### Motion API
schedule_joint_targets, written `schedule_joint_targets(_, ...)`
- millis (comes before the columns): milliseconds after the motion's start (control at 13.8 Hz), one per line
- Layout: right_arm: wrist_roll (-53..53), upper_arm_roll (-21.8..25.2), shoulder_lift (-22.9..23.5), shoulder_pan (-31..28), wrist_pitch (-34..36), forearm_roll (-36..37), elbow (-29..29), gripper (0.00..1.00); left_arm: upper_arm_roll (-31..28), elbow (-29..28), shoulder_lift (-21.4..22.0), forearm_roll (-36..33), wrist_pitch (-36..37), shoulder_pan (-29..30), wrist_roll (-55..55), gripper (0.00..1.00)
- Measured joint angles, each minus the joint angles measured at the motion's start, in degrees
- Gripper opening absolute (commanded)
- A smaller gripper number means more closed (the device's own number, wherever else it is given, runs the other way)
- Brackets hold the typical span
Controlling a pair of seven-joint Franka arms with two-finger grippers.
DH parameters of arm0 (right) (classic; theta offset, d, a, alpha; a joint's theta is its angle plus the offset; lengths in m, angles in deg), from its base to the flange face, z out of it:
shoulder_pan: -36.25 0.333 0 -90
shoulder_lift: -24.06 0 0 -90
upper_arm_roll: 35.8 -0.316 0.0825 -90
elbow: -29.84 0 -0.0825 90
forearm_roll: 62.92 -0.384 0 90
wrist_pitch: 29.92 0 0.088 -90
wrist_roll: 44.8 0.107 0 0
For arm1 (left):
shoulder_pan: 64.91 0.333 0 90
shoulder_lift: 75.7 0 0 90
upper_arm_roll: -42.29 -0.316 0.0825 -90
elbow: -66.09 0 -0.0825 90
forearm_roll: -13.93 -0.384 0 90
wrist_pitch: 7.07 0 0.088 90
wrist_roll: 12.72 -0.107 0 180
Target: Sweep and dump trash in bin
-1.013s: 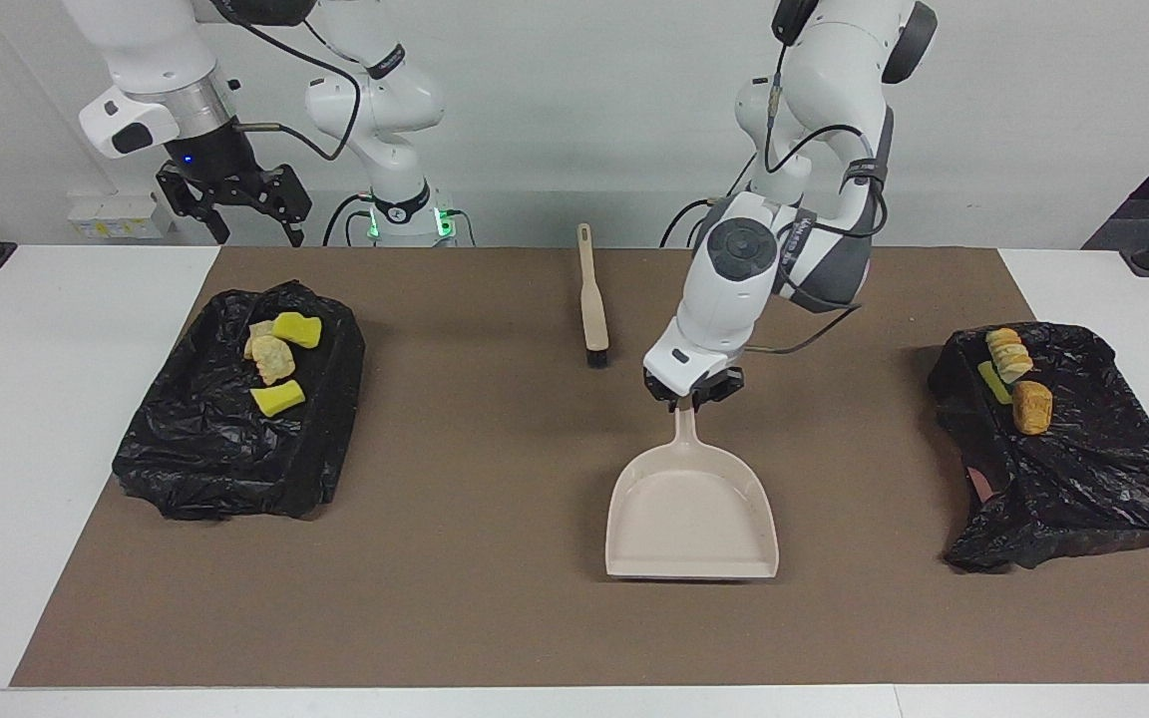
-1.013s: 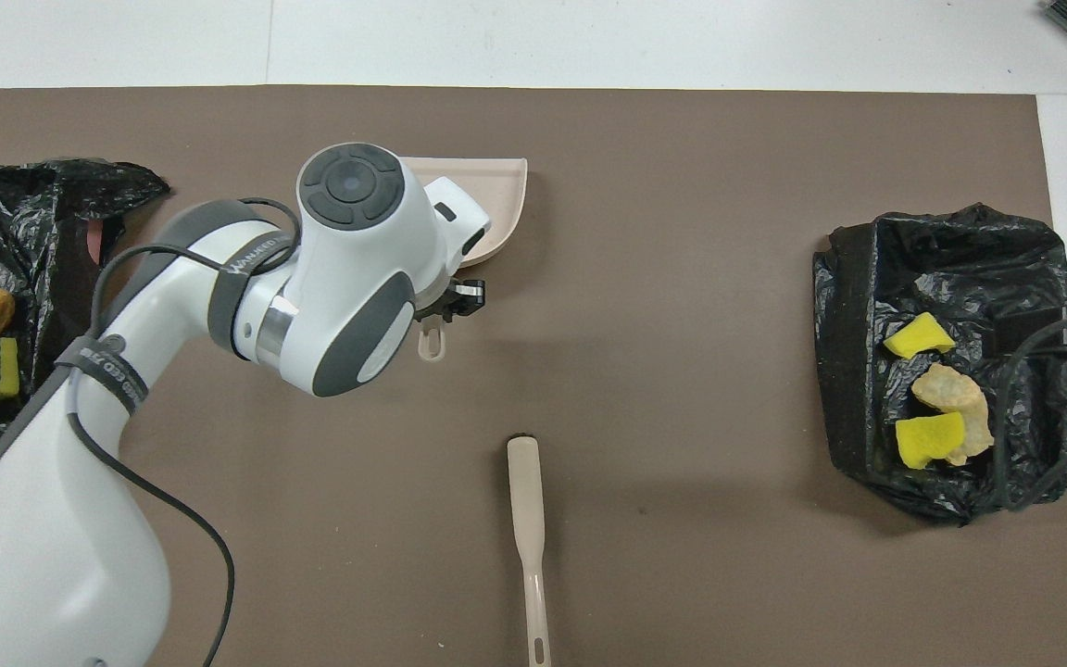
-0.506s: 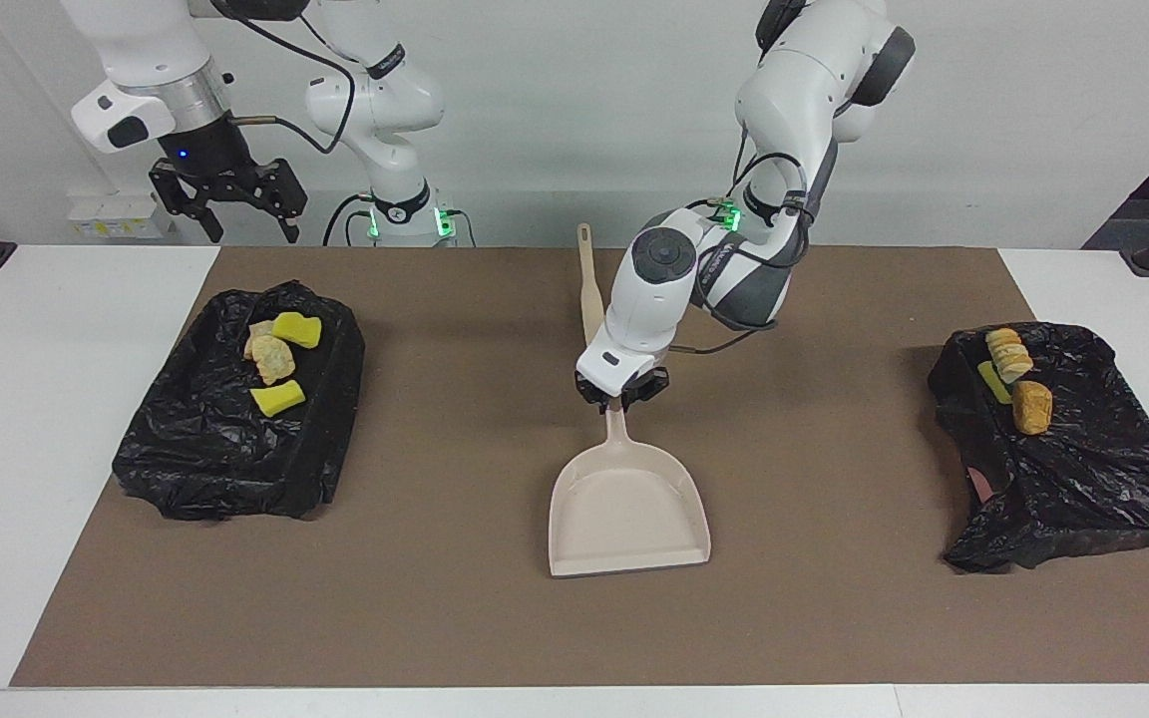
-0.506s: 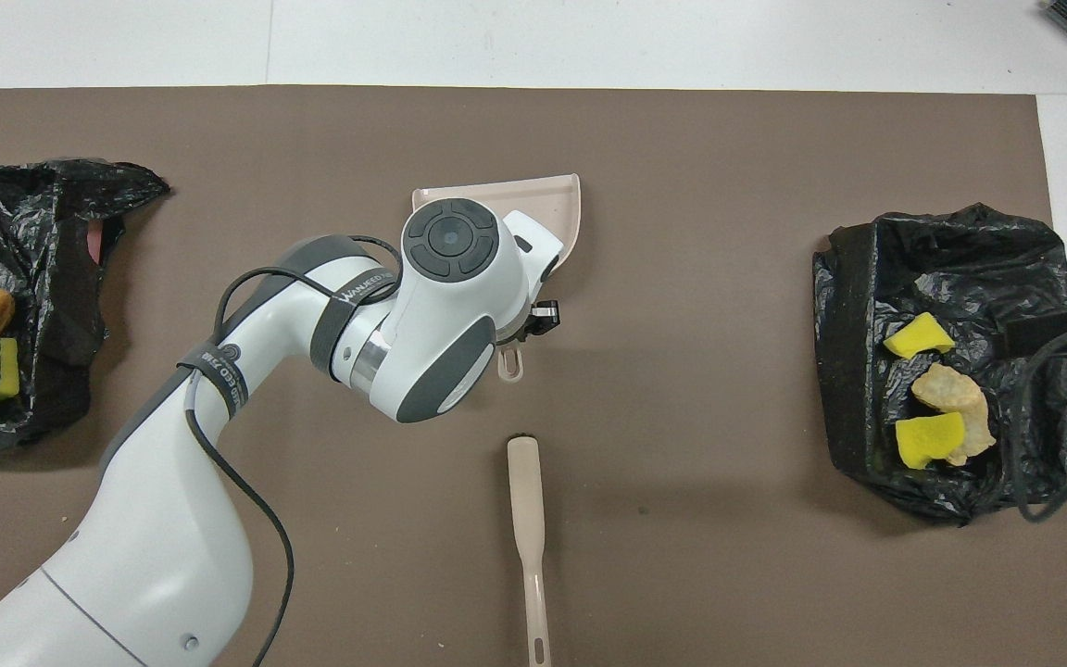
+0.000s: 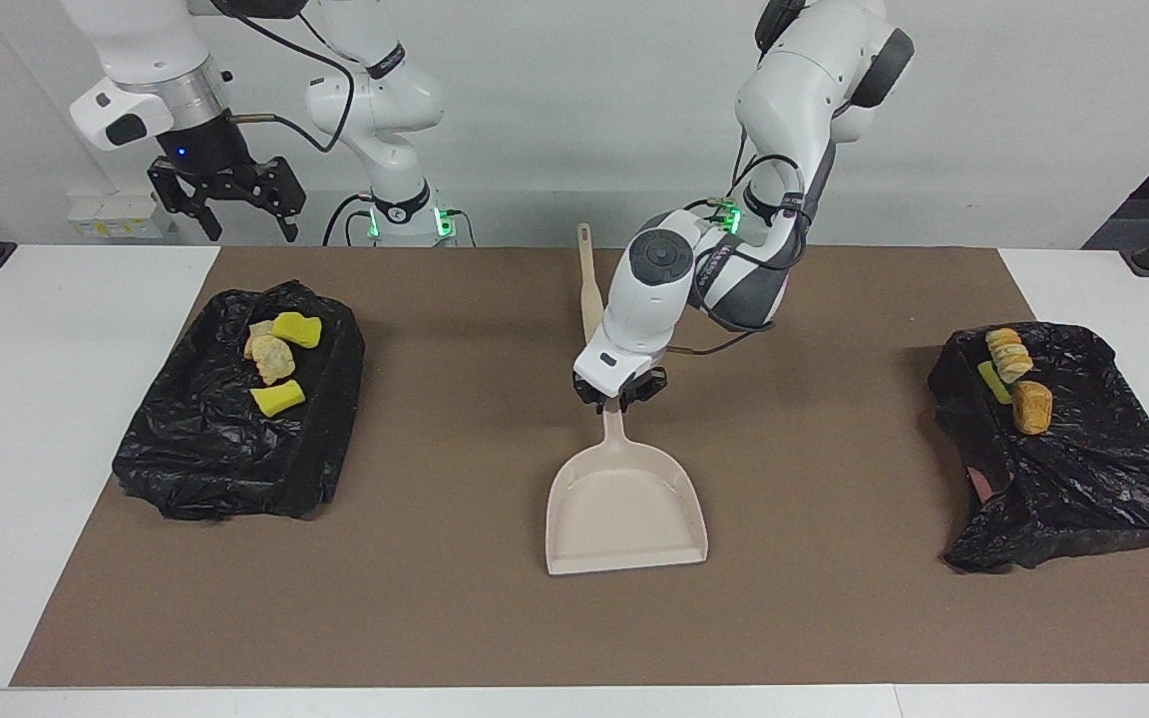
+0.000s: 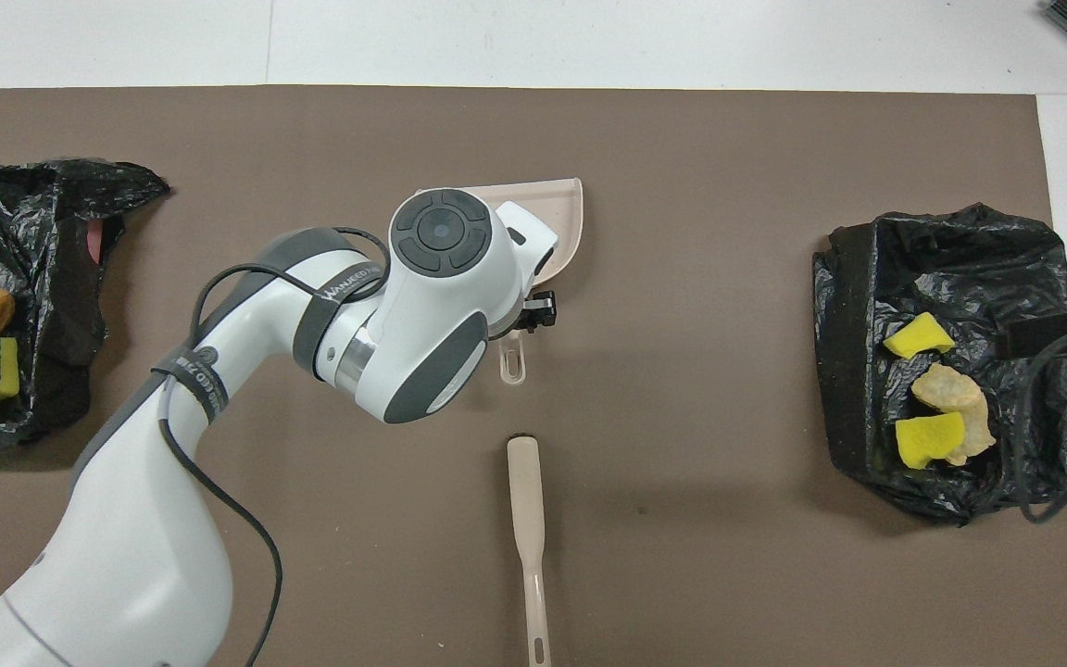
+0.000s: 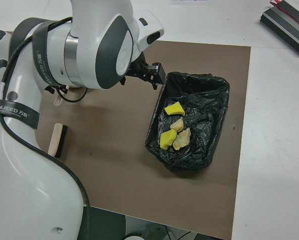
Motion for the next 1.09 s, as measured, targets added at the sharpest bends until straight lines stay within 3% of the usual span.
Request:
schedule_joint_targets(651,0.0,-0.4,0.0,0.0,0.0,0.0,0.0,1.00,-17.6,-3.2,21.9,0.8,17.8,3.1,-32.7,1.00)
schedule_joint_targets(868,0.0,-0.4,0.0,0.0,0.0,0.0,0.0,1.00,-23.0,-3.2,26.9,3.3,21.4,3.2,-38.8,1.00)
schedule_joint_targets(1085,0.0,-0.4,0.0,0.0,0.0,0.0,0.0,1.00,-26.3,-0.9,29.1,5.1,26.0,4.1,-43.5,1.00)
